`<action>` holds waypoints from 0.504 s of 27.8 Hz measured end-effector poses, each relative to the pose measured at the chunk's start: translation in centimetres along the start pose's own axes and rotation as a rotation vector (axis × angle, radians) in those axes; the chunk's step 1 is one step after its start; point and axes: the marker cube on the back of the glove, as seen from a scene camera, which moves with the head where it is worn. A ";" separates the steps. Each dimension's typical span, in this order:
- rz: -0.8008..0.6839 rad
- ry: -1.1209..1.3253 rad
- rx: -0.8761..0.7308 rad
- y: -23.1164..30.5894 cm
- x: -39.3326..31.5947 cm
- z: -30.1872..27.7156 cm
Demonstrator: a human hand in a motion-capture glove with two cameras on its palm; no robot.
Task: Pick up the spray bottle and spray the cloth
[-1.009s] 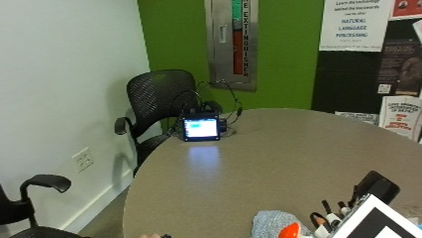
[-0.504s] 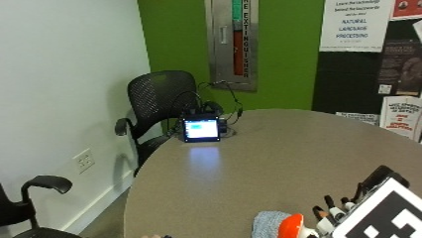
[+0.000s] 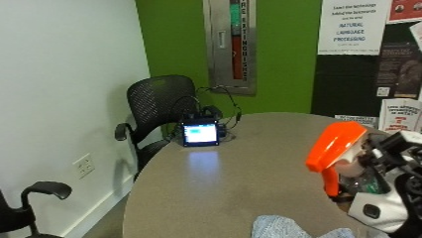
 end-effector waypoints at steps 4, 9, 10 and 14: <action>0.128 -0.301 -0.003 0.1 1.1 -1.2; 0.257 -0.589 0.007 1.2 3.5 -1.4; 0.287 -0.636 0.016 1.5 4.1 -1.3; 0.407 -0.770 0.077 2.2 7.1 -0.5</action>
